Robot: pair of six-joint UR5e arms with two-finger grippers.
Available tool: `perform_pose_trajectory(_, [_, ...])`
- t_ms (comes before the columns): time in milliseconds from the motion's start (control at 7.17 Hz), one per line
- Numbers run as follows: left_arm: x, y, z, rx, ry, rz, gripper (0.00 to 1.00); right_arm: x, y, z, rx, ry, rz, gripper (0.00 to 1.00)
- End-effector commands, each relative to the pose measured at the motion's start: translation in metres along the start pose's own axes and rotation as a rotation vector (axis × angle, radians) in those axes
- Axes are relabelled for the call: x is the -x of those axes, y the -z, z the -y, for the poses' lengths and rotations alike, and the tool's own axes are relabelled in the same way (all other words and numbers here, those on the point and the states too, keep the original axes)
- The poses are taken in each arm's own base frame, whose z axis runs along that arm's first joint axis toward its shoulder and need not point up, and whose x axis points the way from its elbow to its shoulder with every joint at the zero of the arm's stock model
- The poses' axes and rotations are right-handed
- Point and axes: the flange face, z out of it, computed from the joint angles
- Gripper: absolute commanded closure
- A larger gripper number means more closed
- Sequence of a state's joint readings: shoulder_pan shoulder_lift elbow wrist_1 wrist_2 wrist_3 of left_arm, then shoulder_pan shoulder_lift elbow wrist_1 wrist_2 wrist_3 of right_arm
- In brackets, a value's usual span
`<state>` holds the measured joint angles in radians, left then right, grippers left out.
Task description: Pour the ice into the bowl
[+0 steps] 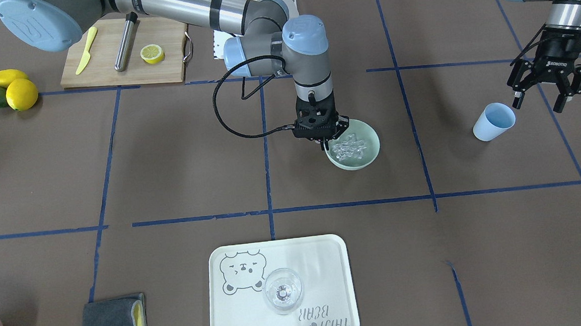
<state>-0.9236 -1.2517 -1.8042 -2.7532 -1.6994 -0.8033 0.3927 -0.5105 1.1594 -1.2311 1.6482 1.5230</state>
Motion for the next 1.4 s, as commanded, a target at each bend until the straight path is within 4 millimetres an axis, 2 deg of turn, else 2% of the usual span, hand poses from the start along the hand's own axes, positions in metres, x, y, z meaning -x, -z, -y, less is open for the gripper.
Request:
perform_pose_trajectory(0, [0.029, 0.015, 0.016, 0.112, -0.01, -0.016, 0.0, 0.007, 0.028, 0.014, 0.038, -0.011, 0.022, 1.0])
perform_pose_trajectory(140, [0.036, 0.026, 0.044, 0.126, -0.061, 0.023, 0.0, 0.006, 0.058, 0.024, 0.059, -0.023, 0.003, 1.0])
perform_pose_trajectory(279, [0.048, 0.031, 0.067, 0.151, -0.105, 0.076, 0.0, -0.006, 0.087, 0.031, 0.056, -0.031, -0.035, 1.0])
perform_pose_trajectory(419, [0.059, 0.032, 0.098, 0.202, -0.162, 0.1, 0.0, -0.05, 0.109, 0.038, 0.05, -0.013, -0.062, 1.0])
perform_pose_trajectory(558, [0.076, 0.036, 0.13, 0.254, -0.214, 0.142, 0.0, -0.114, 0.127, 0.052, 0.041, 0.027, -0.069, 1.0])
perform_pose_trajectory(698, [0.084, 0.028, 0.151, 0.36, -0.28, 0.173, 0.0, -0.173, 0.147, 0.074, 0.052, 0.071, -0.073, 1.0])
perform_pose_trajectory(837, [0.085, 0.023, 0.179, 0.474, -0.261, 0.206, 0.0, -0.218, 0.163, 0.097, 0.064, 0.099, -0.079, 1.0])
perform_pose_trajectory(977, [0.087, 0.026, 0.192, 0.543, -0.191, 0.21, 0.0, -0.265, 0.178, 0.118, 0.065, 0.143, -0.094, 1.0])
perform_pose_trajectory(1116, [0.09, 0.017, 0.174, 0.594, -0.121, 0.076, 0.0, -0.305, 0.189, 0.138, 0.073, 0.168, -0.109, 1.0])
perform_pose_trajectory(1256, [0.111, 0.014, 0.159, 0.625, -0.059, 0.018, 0.0, -0.347, 0.196, 0.158, 0.076, 0.191, -0.14, 1.0])
